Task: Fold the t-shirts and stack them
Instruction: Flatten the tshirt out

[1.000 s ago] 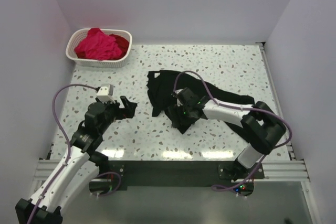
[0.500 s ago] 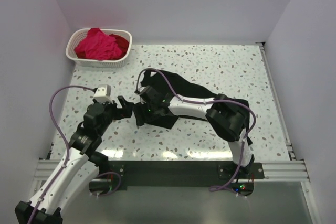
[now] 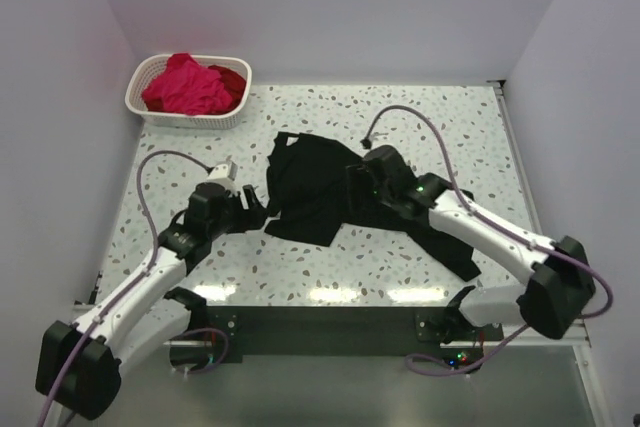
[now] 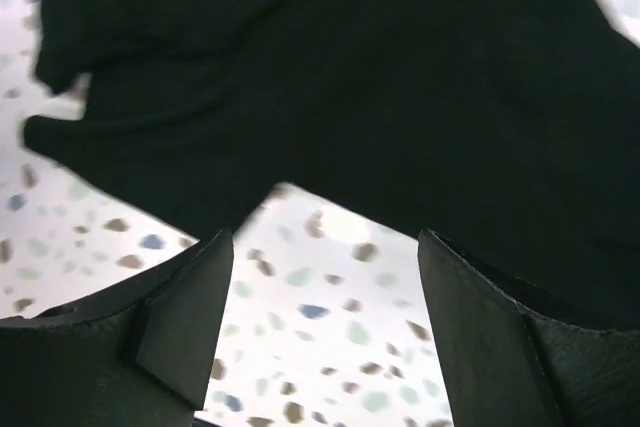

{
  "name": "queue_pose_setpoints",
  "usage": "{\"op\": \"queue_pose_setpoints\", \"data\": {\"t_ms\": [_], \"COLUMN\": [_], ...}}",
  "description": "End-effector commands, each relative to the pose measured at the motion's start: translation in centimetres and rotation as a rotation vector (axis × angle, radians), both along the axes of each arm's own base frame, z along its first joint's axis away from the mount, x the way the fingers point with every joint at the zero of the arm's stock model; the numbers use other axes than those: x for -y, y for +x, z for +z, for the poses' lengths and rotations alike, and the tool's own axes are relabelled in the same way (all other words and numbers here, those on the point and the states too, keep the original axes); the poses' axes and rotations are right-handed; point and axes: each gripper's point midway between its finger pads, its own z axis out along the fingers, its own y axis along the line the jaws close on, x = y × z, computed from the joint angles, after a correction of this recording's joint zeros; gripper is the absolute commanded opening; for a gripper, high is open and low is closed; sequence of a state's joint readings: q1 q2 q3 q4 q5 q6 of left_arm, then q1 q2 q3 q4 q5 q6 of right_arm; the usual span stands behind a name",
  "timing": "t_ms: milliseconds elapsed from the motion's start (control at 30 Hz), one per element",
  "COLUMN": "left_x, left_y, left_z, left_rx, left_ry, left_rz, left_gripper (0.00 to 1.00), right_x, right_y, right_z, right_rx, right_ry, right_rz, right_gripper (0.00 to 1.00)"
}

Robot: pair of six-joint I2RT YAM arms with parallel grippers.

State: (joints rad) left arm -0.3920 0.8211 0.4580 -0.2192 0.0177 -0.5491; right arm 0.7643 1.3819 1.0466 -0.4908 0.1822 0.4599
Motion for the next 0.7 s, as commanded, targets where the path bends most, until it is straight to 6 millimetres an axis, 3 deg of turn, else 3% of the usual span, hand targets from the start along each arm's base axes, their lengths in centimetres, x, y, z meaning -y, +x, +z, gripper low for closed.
{"op": "queue_pose_setpoints", "data": {"t_ms": [0,100,200,367,667], "left_x": [1.1,1.6,2.1,3.5,3.6], "left_y": [-0.2,-0.1,0.1,0.6,1.9], "left_z": [-1.0,-2.3,-3.1,-4.9,-7.0], "left_rx": [-0.085,-0.137,-0.159,-0.201,-0.222], "left_ry": [0.004,0.045,0.067,0.092,0.128], "left_rz": [-0.026,-0.032,-0.047,-0.098,-0.071], "left_gripper": [0.72,0.72,0.71,0.67,0.60], "right_x": [7.7,10.6,12.1,12.9,13.1], "right_y": [-1.9,-3.0,-3.6,-4.1,-4.3], "right_z": [-0.3,0.8,0.9,0.6,-0.4], "right_rx": [0.030,0.071,0.083,0.093,0.087], "right_ry": [-0.173,-0.206,-0.220,-0.217,-0.222], "right_rz": [-0.151,-0.218,-0.250,-0.262,-0.257], "right_gripper": [0.78,0.77,0.76,0.75,0.75]}}
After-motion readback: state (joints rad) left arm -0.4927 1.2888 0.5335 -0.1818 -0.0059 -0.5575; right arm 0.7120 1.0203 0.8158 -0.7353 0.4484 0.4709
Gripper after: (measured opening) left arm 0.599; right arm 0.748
